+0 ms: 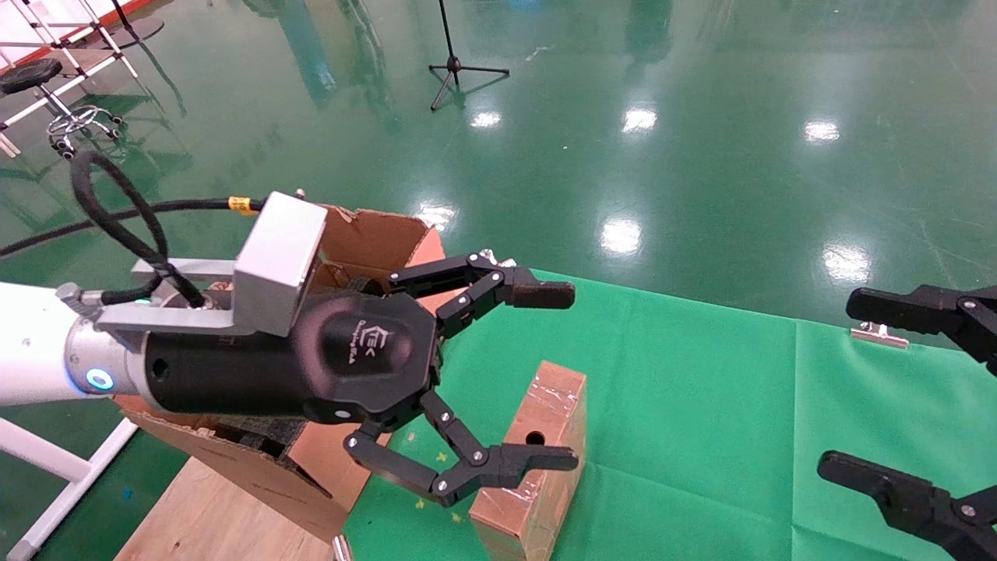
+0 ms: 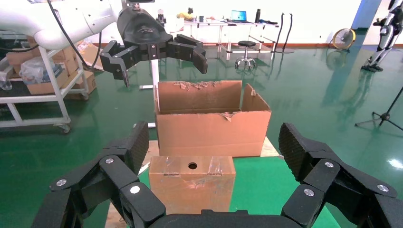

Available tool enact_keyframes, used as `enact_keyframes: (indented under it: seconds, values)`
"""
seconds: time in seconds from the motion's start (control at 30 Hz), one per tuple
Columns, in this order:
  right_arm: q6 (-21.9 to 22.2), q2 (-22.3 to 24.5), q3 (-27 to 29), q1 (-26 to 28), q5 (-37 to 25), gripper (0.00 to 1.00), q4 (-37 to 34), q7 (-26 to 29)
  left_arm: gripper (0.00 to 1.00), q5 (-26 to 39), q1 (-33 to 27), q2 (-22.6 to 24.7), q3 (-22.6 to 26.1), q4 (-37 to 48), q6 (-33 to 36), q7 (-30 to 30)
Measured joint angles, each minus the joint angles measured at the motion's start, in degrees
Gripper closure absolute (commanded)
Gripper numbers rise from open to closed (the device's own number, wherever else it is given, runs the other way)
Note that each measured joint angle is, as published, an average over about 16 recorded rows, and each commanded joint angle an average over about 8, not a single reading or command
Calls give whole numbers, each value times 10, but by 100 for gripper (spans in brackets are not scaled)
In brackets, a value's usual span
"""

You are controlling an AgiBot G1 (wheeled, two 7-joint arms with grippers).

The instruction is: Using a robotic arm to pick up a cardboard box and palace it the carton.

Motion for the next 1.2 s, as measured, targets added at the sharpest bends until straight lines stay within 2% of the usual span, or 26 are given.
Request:
enact_keyframes:
  seconds: [1.0,1.07,1.2]
  values:
    - [0,0,0,0,0,1,0,0,0,0,0,0,0,0,0,0]
    - [0,0,0,0,0,17,0,0,0,0,0,0,0,0,0,0]
    - [0,0,0,0,0,67,0,0,0,7,-4,0,2,-3,1,3]
